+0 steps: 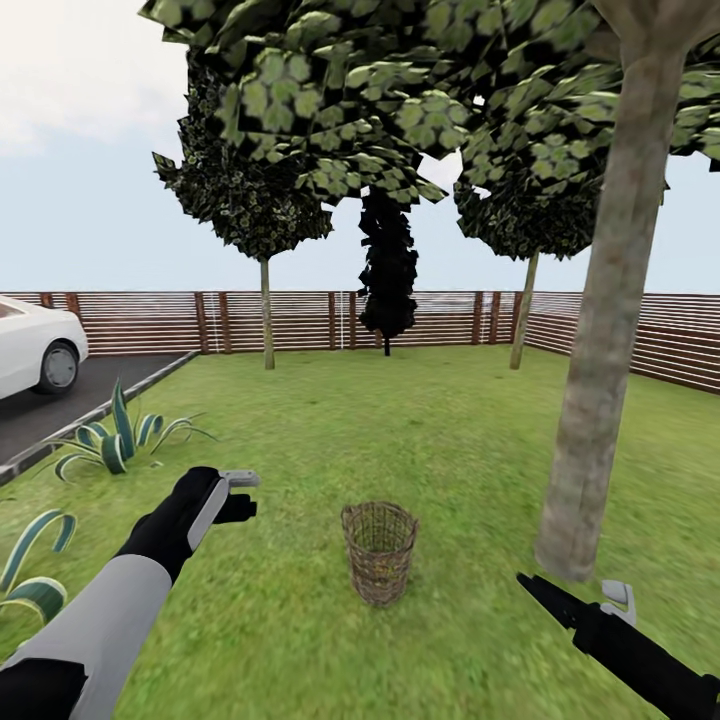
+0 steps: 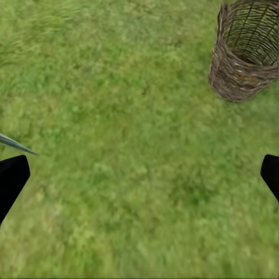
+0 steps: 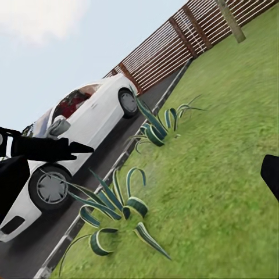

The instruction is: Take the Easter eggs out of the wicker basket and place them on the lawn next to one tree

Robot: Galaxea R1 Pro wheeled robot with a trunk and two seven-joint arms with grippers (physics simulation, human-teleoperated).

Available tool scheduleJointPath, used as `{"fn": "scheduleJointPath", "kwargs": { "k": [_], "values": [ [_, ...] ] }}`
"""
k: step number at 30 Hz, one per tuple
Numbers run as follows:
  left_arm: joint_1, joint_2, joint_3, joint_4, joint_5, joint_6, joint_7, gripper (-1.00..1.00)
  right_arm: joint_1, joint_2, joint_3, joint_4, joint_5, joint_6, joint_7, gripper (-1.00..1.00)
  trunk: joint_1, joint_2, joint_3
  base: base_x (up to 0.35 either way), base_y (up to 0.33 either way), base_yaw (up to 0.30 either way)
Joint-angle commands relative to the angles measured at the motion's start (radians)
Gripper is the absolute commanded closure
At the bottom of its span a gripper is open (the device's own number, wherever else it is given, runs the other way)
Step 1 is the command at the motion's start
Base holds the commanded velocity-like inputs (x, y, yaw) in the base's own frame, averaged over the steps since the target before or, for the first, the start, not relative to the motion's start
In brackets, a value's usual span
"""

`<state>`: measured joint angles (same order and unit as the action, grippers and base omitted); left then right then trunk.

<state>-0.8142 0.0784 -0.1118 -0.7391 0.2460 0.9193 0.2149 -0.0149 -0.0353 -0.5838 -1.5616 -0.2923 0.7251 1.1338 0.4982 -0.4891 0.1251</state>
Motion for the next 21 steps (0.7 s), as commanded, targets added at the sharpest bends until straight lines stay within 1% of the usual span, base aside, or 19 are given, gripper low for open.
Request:
{"fn": "scheduleJointPath", "kwargs": {
  "k": [1, 21],
  "values": [
    [0.0, 0.001, -0.005, -0.001, 0.01, 0.003, 0.009, -1.0, 0.0, 0.0, -0.001, 0.0, -0.004, 0.007, 0.001, -1.0, 0.001, -0.001, 0.0, 0.294, 0.0, 0.0],
    [0.0, 0.001, -0.006, 0.001, 0.011, 0.003, 0.009, -1.0, 0.0, 0.0, -0.001, 0.0, -0.009, 0.008, 0.003, -1.0, 0.001, -0.001, 0.0, 0.326, 0.0, 0.0]
  ]
}}
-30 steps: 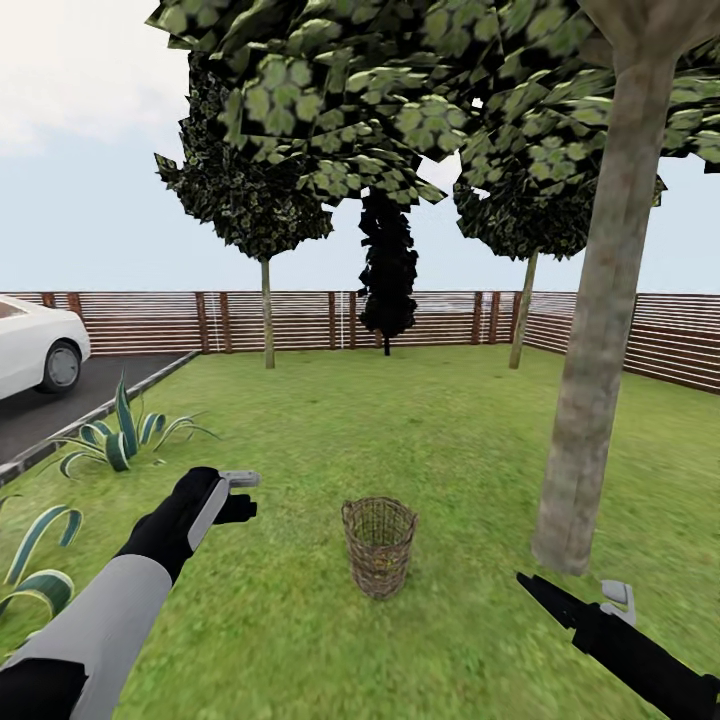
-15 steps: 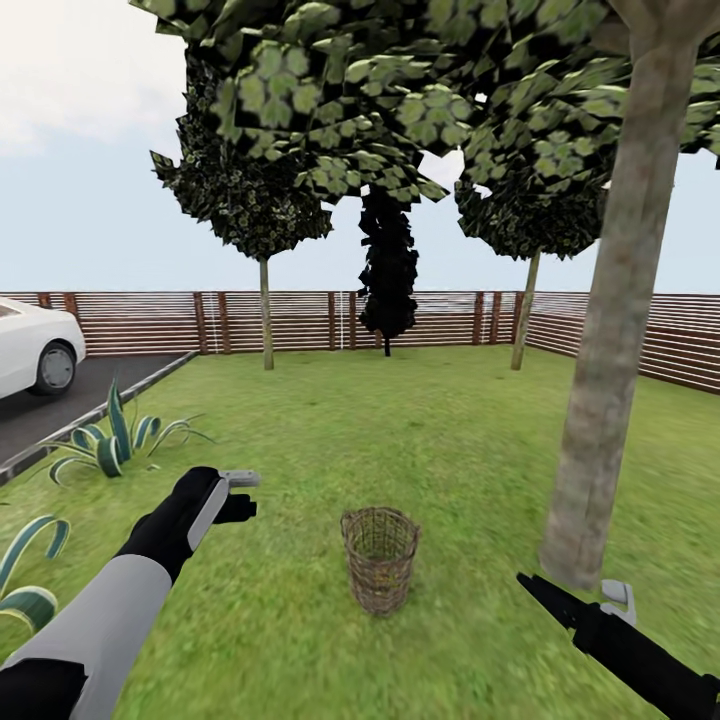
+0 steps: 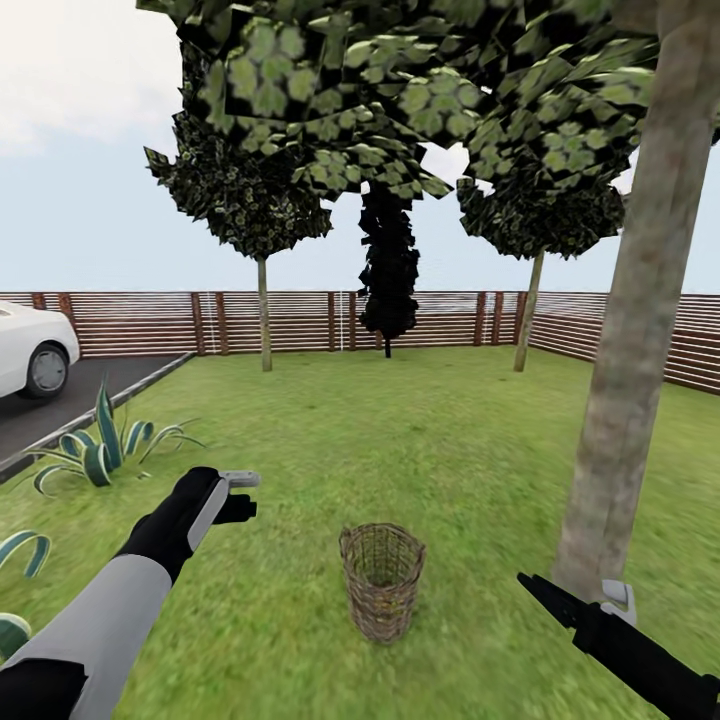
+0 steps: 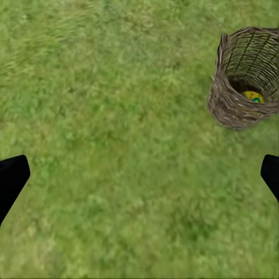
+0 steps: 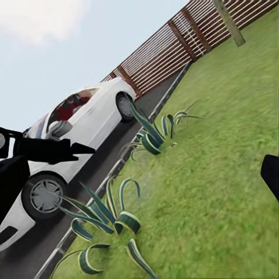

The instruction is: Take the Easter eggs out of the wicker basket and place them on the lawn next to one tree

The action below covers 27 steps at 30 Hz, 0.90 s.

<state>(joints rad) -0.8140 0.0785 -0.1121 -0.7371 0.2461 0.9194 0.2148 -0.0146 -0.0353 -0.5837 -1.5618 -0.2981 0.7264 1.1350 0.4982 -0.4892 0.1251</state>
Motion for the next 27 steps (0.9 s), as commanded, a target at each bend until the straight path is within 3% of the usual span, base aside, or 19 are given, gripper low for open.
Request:
{"fn": "scheduleJointPath", "kwargs": {
  "k": [1, 21, 27],
  "values": [
    [0.0, 0.001, -0.005, -0.001, 0.011, 0.003, 0.009, -1.0, -0.001, 0.0, -0.001, 0.0, -0.005, 0.007, 0.001, -1.0, 0.001, 0.0, 0.0, 0.33, 0.0, 0.0],
    [0.0, 0.001, -0.006, -0.001, 0.011, 0.003, 0.009, -1.0, -0.001, -0.001, -0.001, 0.0, 0.003, 0.01, -0.001, -1.0, 0.001, 0.0, -0.013, 0.327, 0.0, 0.0],
    [-0.001, 0.001, -0.006, -0.001, 0.011, 0.003, 0.009, -1.0, -0.001, -0.002, -0.001, 0.001, 0.004, 0.01, -0.007, -1.0, 0.001, 0.0, -0.021, 0.15, 0.0, 0.0]
  ]
}}
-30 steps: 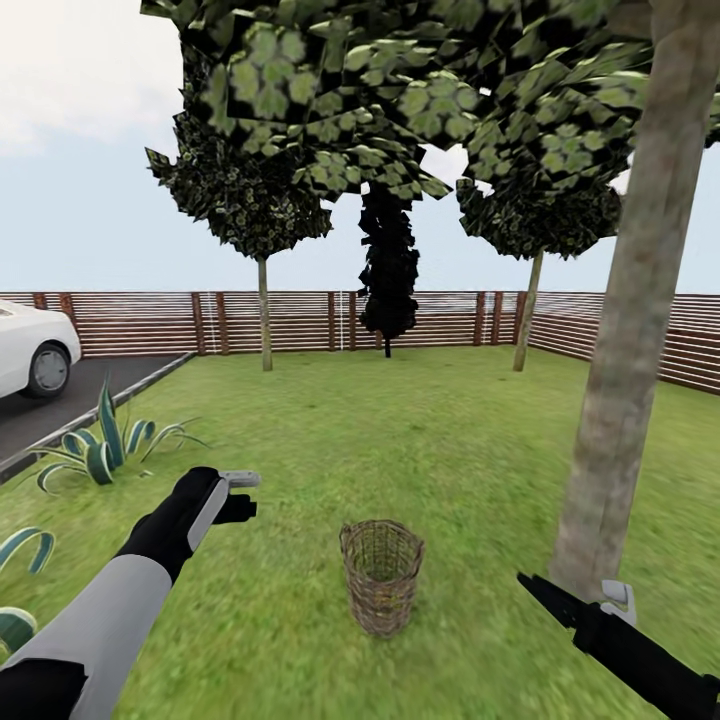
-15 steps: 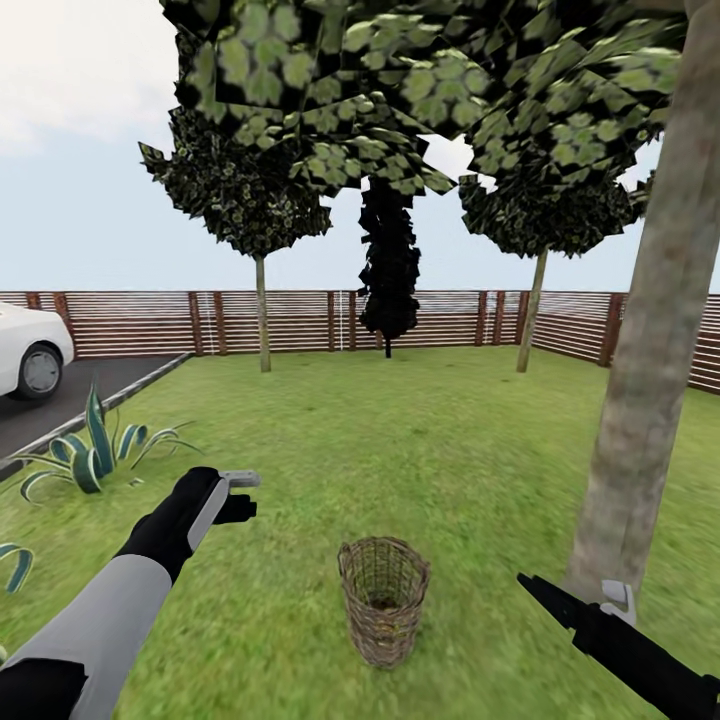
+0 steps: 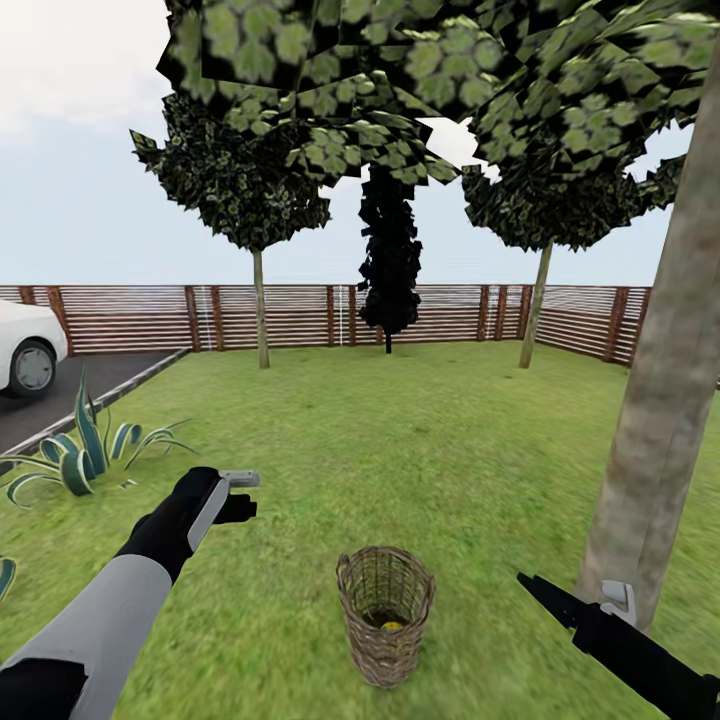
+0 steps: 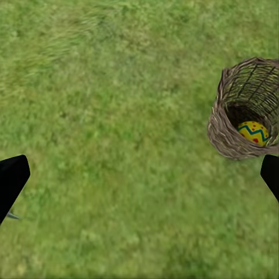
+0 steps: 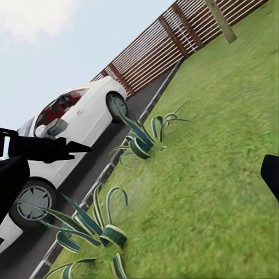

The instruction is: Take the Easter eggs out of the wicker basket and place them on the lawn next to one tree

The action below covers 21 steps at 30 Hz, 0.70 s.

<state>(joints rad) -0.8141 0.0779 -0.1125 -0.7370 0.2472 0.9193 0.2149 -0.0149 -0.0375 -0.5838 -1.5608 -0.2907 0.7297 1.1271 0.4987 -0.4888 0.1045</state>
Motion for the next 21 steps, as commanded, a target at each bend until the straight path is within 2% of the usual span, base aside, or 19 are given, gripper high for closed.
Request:
{"fn": "scheduleJointPath", "kwargs": {
  "k": [1, 21],
  "values": [
    [0.0, 0.001, -0.005, -0.001, 0.01, 0.003, 0.009, -1.0, 0.0, 0.0, -0.001, 0.0, -0.004, 0.007, -0.006, -1.0, 0.0, -0.001, -0.002, 0.036, 0.0, 0.0],
    [0.0, 0.001, -0.005, -0.001, 0.01, 0.003, 0.009, -1.0, 0.0, -0.001, 0.001, 0.0, -0.005, 0.007, -0.021, -1.0, 0.0, -0.001, -0.027, 0.011, 0.0, 0.0]
  ]
}}
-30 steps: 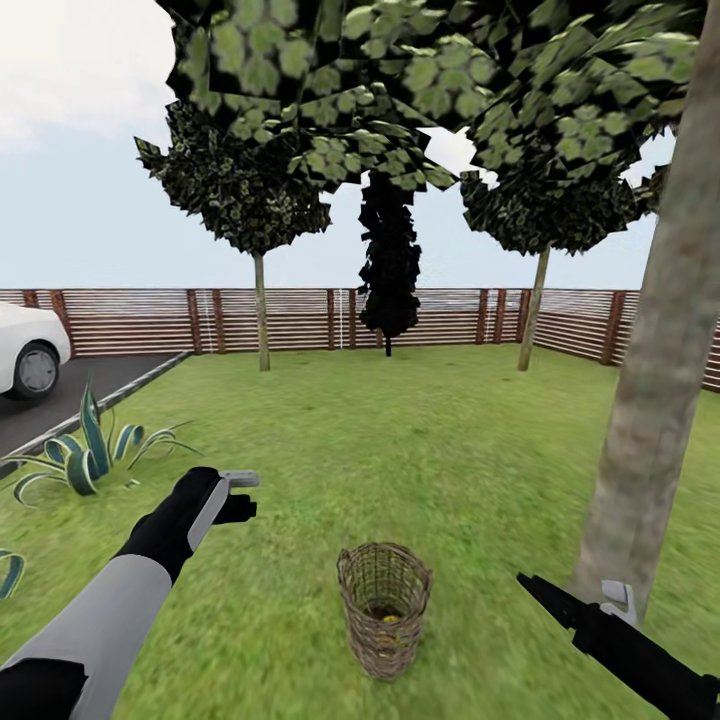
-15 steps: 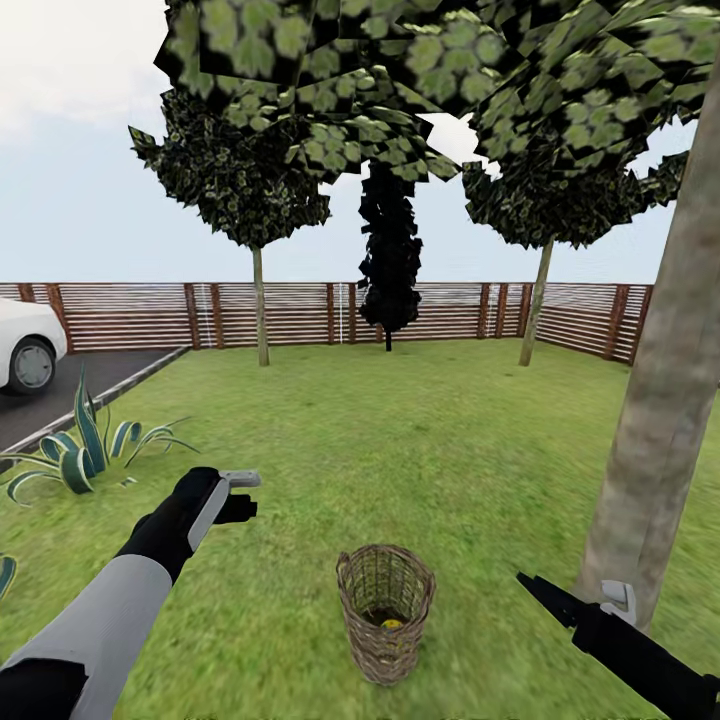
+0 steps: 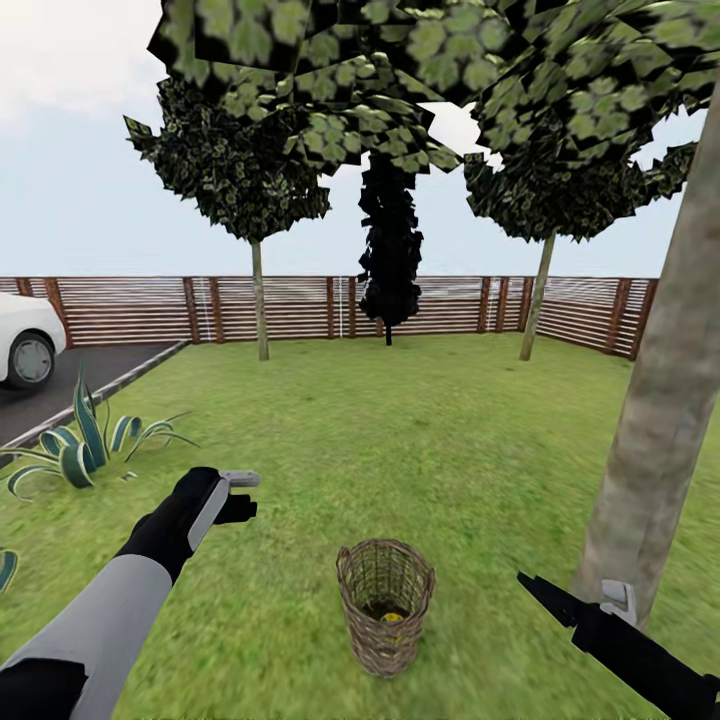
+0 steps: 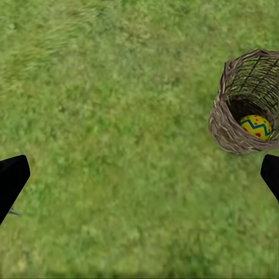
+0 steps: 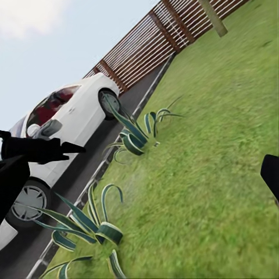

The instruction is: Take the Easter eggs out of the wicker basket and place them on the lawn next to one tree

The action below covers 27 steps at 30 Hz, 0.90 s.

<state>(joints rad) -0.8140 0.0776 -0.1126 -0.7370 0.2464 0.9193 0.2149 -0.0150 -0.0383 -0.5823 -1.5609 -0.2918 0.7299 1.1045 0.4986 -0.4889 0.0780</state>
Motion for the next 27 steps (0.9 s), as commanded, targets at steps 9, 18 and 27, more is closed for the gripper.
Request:
{"fn": "scheduleJointPath", "kwargs": {
  "k": [9, 18, 27],
  "values": [
    [-0.001, 0.002, -0.006, 0.001, 0.01, 0.003, 0.009, -1.0, 0.0, 0.0, -0.001, 0.0, -0.004, 0.006, 0.001, -1.0, 0.0, -0.001, -0.012, 0.252, 0.0, 0.0],
    [-0.001, 0.002, -0.006, 0.001, 0.01, 0.003, 0.009, -1.0, 0.0, 0.001, -0.001, 0.0, -0.005, 0.006, 0.001, -1.0, 0.0, -0.001, -0.023, 0.331, 0.0, 0.0],
    [-0.001, 0.001, -0.006, 0.001, 0.008, 0.003, 0.009, -1.0, 0.0, 0.001, -0.001, 0.0, -0.014, 0.005, 0.003, -1.0, 0.0, -0.001, -0.027, 0.336, -0.056, 0.0]
  ]
}}
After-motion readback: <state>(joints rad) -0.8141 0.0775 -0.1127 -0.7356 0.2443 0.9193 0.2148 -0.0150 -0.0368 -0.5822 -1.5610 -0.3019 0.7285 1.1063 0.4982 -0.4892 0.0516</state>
